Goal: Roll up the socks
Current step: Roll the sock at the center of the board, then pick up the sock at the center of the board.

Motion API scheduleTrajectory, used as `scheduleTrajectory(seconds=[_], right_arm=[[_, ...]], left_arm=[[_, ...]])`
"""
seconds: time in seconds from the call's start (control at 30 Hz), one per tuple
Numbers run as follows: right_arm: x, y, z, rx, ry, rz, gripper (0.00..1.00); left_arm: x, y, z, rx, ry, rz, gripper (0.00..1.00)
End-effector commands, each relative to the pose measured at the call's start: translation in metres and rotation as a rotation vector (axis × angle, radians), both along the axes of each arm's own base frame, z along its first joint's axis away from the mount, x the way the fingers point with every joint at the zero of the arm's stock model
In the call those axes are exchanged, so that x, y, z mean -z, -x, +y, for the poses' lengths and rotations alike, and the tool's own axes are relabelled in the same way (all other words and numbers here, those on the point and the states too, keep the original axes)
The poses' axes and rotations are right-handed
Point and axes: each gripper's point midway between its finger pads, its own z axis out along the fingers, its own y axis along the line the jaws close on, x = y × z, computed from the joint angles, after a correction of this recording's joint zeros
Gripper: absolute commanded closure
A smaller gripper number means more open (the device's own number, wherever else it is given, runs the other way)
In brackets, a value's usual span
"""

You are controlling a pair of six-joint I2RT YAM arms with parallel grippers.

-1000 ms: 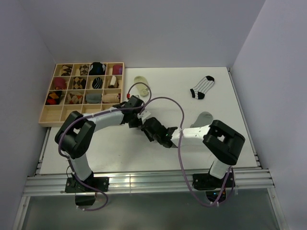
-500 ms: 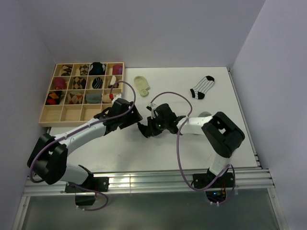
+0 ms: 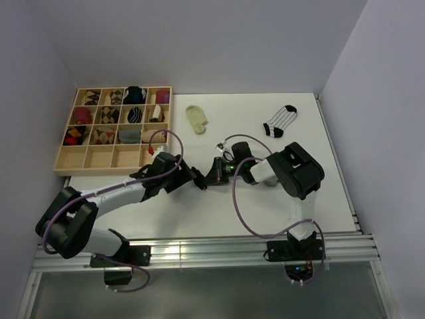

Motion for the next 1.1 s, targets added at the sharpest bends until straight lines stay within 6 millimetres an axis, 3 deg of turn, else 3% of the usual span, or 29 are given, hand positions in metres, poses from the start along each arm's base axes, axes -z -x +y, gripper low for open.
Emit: scheduleTrajectory(seconds=[0.0,0.43,1.07], right_arm=[[0.006,-0.001,-0.004,0.033,-0.043,0.072,1.00],[0.033,-0.006,-0.024,0.124,-0.043,0.209,0.97],[0.056,-0.010,-0.040,0.198,0.034,0.276,0.89]], left_arm=[[-0.014,-0.017,-0.024,0.021,0.079,-0.060,0.20],[0.011,-0.031,-0.044,0.055,0.033,-0.032,0.30],[0.055,-0.023,-0.051,0.081,-0.099,0.076,0.43]])
